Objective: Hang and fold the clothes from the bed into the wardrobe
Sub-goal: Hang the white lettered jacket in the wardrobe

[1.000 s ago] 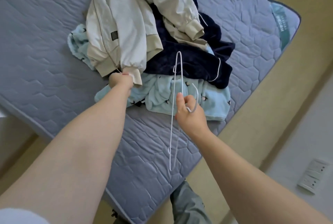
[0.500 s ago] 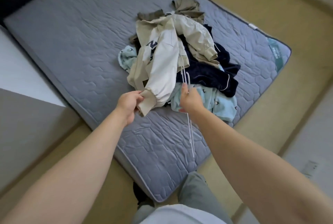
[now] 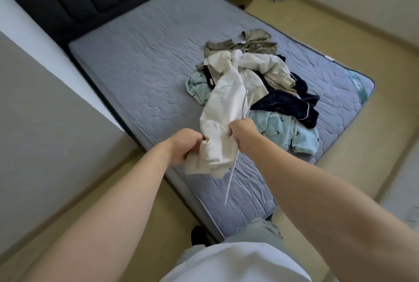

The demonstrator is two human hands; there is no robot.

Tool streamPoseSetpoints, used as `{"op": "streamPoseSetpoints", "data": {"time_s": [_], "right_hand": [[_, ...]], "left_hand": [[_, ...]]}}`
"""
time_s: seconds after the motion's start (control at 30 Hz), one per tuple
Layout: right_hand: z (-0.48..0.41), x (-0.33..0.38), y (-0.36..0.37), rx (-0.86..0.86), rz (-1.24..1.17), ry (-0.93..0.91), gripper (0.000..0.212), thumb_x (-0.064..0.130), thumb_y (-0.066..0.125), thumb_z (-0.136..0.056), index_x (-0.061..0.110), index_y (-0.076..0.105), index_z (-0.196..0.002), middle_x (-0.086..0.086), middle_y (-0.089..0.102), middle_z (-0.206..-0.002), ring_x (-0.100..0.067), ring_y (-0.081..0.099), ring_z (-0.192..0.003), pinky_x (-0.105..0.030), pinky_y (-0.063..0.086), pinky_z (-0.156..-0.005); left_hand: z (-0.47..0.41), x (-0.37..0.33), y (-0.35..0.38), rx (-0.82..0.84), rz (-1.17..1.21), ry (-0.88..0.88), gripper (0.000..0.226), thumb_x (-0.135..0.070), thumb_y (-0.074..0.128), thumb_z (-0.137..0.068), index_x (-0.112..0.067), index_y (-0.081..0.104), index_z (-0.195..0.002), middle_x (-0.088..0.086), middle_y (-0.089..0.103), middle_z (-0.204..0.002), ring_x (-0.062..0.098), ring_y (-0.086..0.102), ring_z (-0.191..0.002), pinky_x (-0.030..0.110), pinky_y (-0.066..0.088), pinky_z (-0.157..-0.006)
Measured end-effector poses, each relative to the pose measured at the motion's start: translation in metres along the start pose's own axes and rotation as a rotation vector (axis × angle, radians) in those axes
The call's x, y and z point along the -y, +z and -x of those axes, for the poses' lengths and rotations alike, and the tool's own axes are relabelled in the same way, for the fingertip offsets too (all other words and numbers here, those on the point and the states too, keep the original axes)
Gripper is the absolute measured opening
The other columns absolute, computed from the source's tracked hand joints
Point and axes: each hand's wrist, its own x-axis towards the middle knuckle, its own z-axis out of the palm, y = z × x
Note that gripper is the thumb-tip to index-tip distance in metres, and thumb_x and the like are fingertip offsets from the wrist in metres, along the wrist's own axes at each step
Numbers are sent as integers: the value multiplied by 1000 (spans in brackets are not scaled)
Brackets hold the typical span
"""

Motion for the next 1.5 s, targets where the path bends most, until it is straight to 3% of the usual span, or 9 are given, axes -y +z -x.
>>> {"op": "streamPoseSetpoints", "data": {"time_s": [0.17, 0.27, 0.37, 0.53, 0.77, 0.9, 1.1, 1.33, 1.5], "right_hand": [[43, -13, 0, 42, 247, -247, 12, 4, 43, -86, 13, 47, -81, -10, 50, -76, -22, 50, -65, -25, 40, -53], [72, -23, -7, 146, 283, -360, 19, -3, 47, -72, 14, 39, -70, -6, 36, -68, -18, 38, -63, -27, 31, -56], [94, -33, -20, 200, 328, -403, 21, -4, 49, -62, 11, 34, -67, -2, 31, -69, -16, 31, -65, -31, 25, -57], [106, -44, -46, 125, 249, -288, 24, 6, 53, -52, 19, 38, -65, -4, 36, -65, -17, 34, -62, -30, 28, -54], [78, -45, -56, -181, 518, -234, 56, 70, 47, -88, 14, 49, -84, 0, 55, -72, -17, 53, -65, -32, 33, -52], [71, -22, -29, -130, 427, -257, 73, 83, 46, -79, 10, 53, -85, -1, 59, -68, -18, 61, -67, -32, 40, -56], [70, -16, 19, -23, 264, -178, 22, 6, 59, -73, 1, 61, -95, -16, 65, -86, -27, 63, -73, -35, 52, -59], [86, -2, 33, -3, 405, -393, 19, 4, 46, -87, 18, 55, -94, -4, 57, -85, -26, 61, -78, -27, 48, -56], [124, 19, 16, 102, 417, -594, 35, -10, 39, -76, 22, 40, -64, 1, 45, -63, -15, 45, -57, -23, 36, -46]], "left_hand": [[-12, 19, -21, -185, -45, -81, 38, 11, 28, -81, -8, 61, -78, 10, 54, -69, 20, 48, -56, 28, 44, -58], [-26, 21, -8, -118, 214, -144, 32, -29, 44, -99, -16, 47, -71, 4, 42, -57, 18, 40, -45, 24, 39, -48], [-44, 28, 13, 82, 441, -287, 65, -64, 52, -93, 0, 62, -93, 15, 66, -77, 30, 64, -73, 43, 52, -62], [-59, 42, 41, -47, 552, -192, 31, 2, 43, -101, 0, 61, -127, 17, 65, -118, 31, 63, -108, 40, 51, -91], [-17, 44, 24, -46, 399, 182, 33, 2, 51, -97, -21, 75, -99, -3, 76, -87, 11, 68, -74, 22, 52, -63], [20, 47, 13, 50, 179, 359, 28, 8, 62, -90, -6, 75, -111, 7, 77, -99, 18, 72, -91, 25, 58, -78], [57, 46, -6, 232, -68, 375, 37, 12, 61, -85, -5, 73, -116, 11, 73, -114, 18, 68, -99, 25, 52, -85], [38, 45, -46, -236, -114, 152, 35, 9, 37, -84, -8, 67, -85, 7, 72, -86, 22, 65, -66, 25, 43, -60], [4, 42, -46, -369, 69, 110, 23, -11, 64, -91, -11, 58, -68, 2, 55, -56, 22, 51, -48, 16, 35, -40]]}}
